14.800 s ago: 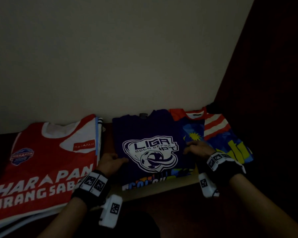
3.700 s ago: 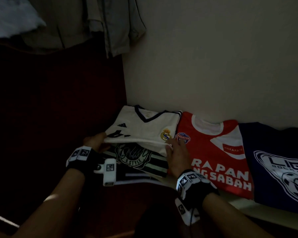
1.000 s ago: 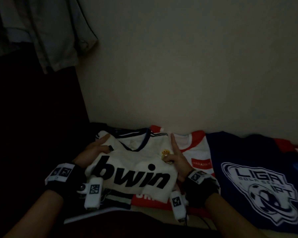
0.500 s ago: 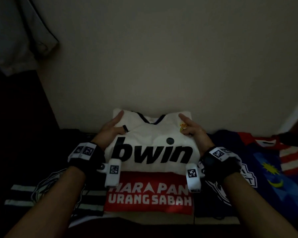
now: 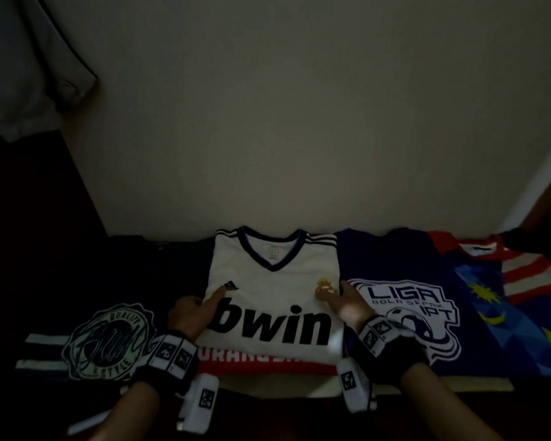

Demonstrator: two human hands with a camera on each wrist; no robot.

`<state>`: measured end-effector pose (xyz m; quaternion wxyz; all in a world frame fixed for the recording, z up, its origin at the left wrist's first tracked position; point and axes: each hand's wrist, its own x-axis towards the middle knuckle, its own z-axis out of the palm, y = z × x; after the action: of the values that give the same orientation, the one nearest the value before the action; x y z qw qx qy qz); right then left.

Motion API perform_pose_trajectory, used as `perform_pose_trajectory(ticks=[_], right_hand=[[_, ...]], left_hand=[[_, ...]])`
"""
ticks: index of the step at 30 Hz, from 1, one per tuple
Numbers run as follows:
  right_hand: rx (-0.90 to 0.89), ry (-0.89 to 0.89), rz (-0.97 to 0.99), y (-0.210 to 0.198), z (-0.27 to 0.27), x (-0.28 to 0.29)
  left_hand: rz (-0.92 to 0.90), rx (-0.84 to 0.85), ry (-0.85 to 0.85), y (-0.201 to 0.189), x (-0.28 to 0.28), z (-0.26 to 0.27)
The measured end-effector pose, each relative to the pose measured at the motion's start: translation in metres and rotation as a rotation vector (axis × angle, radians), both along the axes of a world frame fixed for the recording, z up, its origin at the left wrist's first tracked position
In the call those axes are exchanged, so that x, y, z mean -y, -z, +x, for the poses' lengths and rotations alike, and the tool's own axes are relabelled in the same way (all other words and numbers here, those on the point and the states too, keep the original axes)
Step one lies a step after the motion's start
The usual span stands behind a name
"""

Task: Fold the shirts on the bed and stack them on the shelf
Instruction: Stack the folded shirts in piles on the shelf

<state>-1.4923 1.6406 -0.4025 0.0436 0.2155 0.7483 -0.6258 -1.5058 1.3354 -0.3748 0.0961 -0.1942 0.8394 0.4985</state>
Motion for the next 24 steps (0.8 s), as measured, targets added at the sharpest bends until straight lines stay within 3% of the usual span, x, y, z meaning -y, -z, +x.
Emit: perform_pose_trajectory(ticks=[5,12,17,20,22,24], right_hand=[[-0.001,-0.174,0.111,-0.02,0.024,0.016],[-0.105,-0.045,0.041,-0.04,0.023,0.014],[0.067,-0.113,0.142,-0.017,0.03,0.012],[0.112,-0.059,0.137,0.004,0.015,-0.003],[0.132,-0.052,0.081,0.005,-0.002,-0.014],[0.187,-0.049,0.059,-0.019,-0.007,-0.008]], left_hand=[[-0.034,0.012,0.046,-0.009,-0.002,0.013],[-0.275,-0.205,0.168,-0.024,0.004,0.016],[-0.308,0.001,0.223,-0.004,0.009,0.035],[-0.243,0.035,0.138,0.0,0.014,0.025],[-0.183,0.038,0.084,-0.006,0.014,0.007],[-0.126,0.058,0.047,-0.012,0.012,-0.019]])
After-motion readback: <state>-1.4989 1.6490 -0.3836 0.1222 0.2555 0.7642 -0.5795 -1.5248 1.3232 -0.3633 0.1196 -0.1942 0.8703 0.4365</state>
